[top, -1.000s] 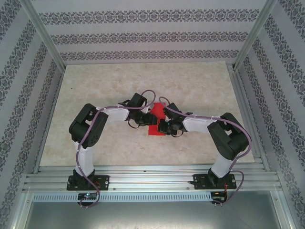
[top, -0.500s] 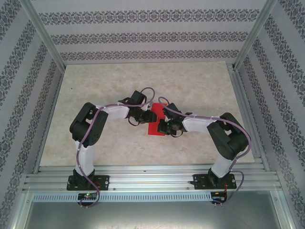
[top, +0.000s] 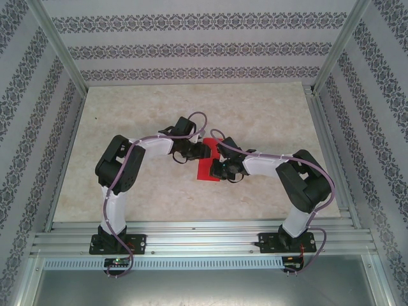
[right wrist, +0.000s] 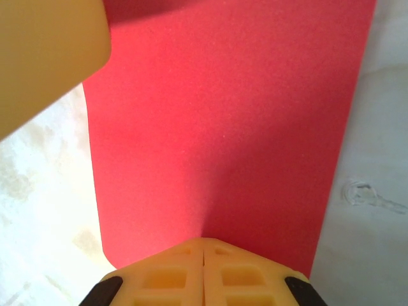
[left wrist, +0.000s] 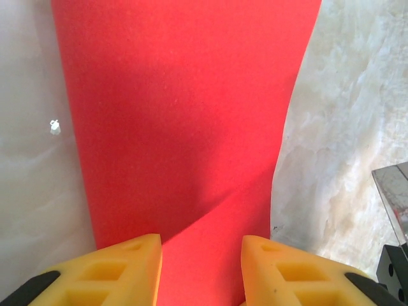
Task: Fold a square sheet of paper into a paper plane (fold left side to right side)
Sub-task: First fold in half a square sheet of paper at the center of the table.
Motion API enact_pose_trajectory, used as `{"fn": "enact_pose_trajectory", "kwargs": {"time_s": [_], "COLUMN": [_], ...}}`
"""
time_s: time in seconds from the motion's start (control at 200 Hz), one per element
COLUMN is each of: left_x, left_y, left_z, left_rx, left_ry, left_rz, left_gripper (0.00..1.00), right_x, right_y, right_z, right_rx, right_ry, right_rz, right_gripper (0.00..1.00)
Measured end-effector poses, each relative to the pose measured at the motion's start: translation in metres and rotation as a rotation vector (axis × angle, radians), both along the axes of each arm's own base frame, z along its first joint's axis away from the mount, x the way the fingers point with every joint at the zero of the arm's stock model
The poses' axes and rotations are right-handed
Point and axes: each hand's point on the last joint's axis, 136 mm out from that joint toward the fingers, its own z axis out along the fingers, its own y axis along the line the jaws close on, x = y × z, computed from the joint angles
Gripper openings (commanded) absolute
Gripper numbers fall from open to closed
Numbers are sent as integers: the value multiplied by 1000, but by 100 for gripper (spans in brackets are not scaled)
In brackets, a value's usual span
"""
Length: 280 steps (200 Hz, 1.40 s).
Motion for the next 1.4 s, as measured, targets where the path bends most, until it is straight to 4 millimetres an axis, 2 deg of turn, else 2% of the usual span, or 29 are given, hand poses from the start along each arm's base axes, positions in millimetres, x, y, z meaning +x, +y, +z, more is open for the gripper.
{"fn": "enact_pose_trajectory", "kwargs": {"time_s": [0.465, 0.784, 0.999, 1.169, 1.399], "left_x": [15, 18, 22, 15, 5], "left_y": [10, 10, 18, 22, 17], "left_z": [4, -3, 13, 24, 17], "left_rx": [-2, -1, -27, -60, -99], "left_ry": [-13, -3, -26, -51, -21], "left_rz": [34, 35, 49, 44, 13], "left_gripper": [41, 40, 34, 29, 28], "right_x": [1, 1, 1, 1, 2], "right_y": [2, 2, 2, 2, 3], "right_z": [0, 0, 0, 0, 0], "right_rx": [-6, -11, -14, -18, -23], "right_ry": [1, 7, 10, 10, 12], "right_rz": [14, 15, 17, 25, 36], "right_gripper": [7, 7, 7, 7, 7]}}
